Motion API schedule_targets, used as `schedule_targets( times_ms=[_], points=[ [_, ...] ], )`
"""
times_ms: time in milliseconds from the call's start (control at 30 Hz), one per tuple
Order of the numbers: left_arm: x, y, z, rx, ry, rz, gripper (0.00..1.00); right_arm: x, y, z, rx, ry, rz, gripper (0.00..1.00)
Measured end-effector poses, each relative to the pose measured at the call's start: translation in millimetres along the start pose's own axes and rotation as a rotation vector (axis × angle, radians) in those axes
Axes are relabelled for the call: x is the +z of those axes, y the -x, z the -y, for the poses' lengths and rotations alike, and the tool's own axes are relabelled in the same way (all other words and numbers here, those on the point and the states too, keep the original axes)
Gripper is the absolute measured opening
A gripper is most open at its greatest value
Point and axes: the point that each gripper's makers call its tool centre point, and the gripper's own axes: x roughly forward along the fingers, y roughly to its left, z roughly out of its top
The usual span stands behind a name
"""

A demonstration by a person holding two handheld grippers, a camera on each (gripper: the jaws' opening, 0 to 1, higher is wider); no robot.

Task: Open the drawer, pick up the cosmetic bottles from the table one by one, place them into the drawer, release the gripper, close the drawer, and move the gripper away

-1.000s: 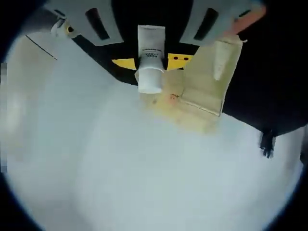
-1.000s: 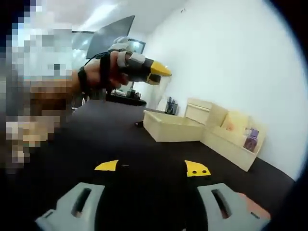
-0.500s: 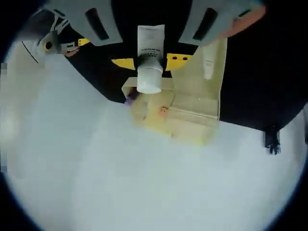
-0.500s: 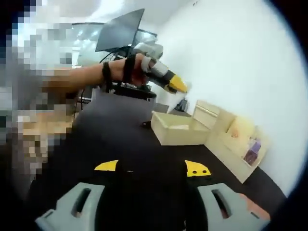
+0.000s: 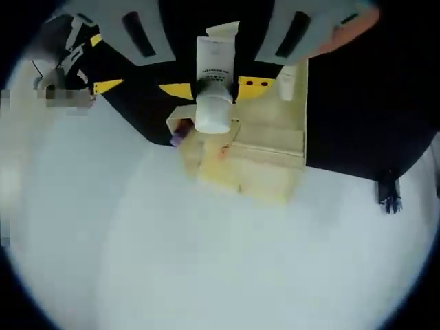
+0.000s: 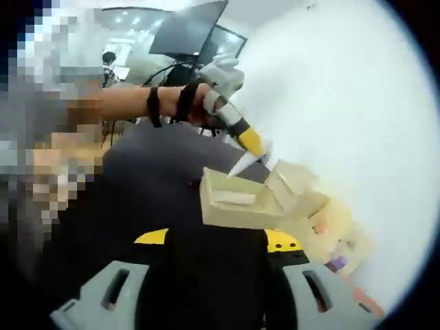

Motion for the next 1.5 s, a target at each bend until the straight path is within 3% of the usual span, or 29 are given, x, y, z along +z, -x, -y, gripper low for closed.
schedule_targets(
  times_ms=[100,167,300,433,733,833,967,1033,1100,1300,1500],
  points=[
    [0.4,-1.1,-2.1,-0.009,0.001,-0.006,0.18,-1.6,-11.6,-1.4,0.083,-0.020,-0.067,0.48],
    [-0.4,-2.0,-3.9,-0.007,0.000,-0.012,0.18,3.2,-17.3,3.7,0.092,-0.021,-0.057,0.48],
    [-1.9,-6.7,-6.9,-0.010,-0.003,-0.028,0.18,-3.8,-22.1,8.9,0.158,-0.022,-0.136,0.48],
    [-2.4,-10.2,-6.3,-0.014,-0.006,-0.049,0.18,-5.6,-21.8,10.0,0.224,-0.008,-0.172,0.48],
    [-3.1,-13.8,-4.1,-0.013,-0.015,-0.078,0.18,8.4,-36.1,25.1,0.247,0.011,-0.182,0.48],
    [-3.3,-12.6,-4.6,-0.010,-0.022,-0.086,0.18,10.2,-42.9,31.9,0.221,0.030,-0.193,0.48],
    [-4.3,-11.1,-9.7,0.001,-0.029,-0.101,0.18,19.5,-48.7,27.3,0.242,0.016,-0.138,0.49],
    [-6.0,-11.4,-14.7,0.010,-0.028,-0.113,0.18,23.5,-55.9,32.6,0.208,-0.023,-0.111,0.54],
    [-8.2,-13.1,-19.5,0.018,-0.022,-0.125,0.18,17.8,-58.4,33.6,0.224,-0.027,-0.143,0.61],
    [-11.3,-20.9,-23.9,0.029,-0.014,-0.157,0.18,3.4,-59.3,38.9,0.222,0.001,-0.195,0.60],
    [-24.4,-36.0,-27.2,0.069,0.003,-0.263,0.18,0.5,-57.4,34.8,0.219,0.008,-0.193,0.57]
  ],
)
